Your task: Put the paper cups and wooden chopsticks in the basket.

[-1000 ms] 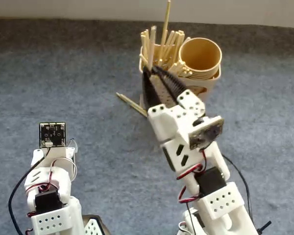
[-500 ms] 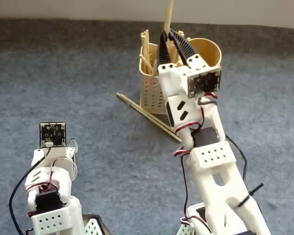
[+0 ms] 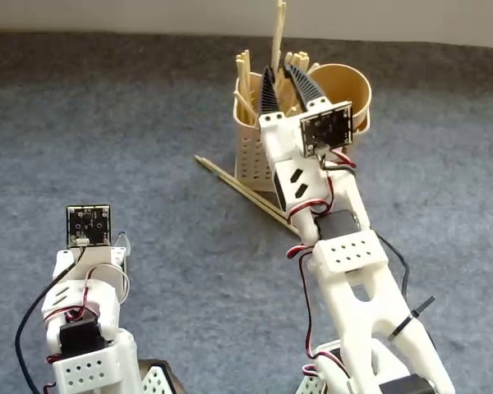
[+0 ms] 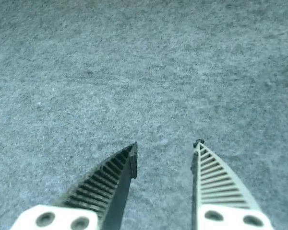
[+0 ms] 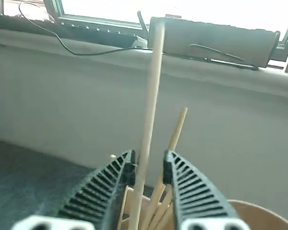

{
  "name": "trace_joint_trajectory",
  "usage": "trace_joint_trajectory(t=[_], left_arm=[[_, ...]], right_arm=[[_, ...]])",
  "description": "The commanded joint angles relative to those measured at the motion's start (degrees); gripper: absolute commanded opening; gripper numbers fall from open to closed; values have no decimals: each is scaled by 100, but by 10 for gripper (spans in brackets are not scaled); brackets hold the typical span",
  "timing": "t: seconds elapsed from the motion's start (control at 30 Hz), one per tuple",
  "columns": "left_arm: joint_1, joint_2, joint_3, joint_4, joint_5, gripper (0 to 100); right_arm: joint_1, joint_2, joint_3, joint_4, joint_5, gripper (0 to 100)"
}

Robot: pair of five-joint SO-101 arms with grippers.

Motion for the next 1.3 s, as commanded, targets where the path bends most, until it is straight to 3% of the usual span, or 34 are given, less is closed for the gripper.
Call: trace_joint_trajectory(t=[0.0,0.2,0.5,0.9,1.07,1.27], left_arm=[[-66,-22,110,0,-35,188],[-66,-22,110,0,-35,188],[-66,-22,110,0,-35,188],[-66,-22,110,0,-35,188],[-66,-22,110,0,-35,188],[-66,-22,110,0,-35,188]], right_arm=[[75,-84,-110,558,-26,156],[57,-532,-136,884,-35,156],[-4,-1736,-1077,3960,-44,156],[-1200,-2044,-2378,7442,-18,156],[-1235,-2009,-2404,8242,-9,156],[-1393,-2000,-1719,8356,352,156]])
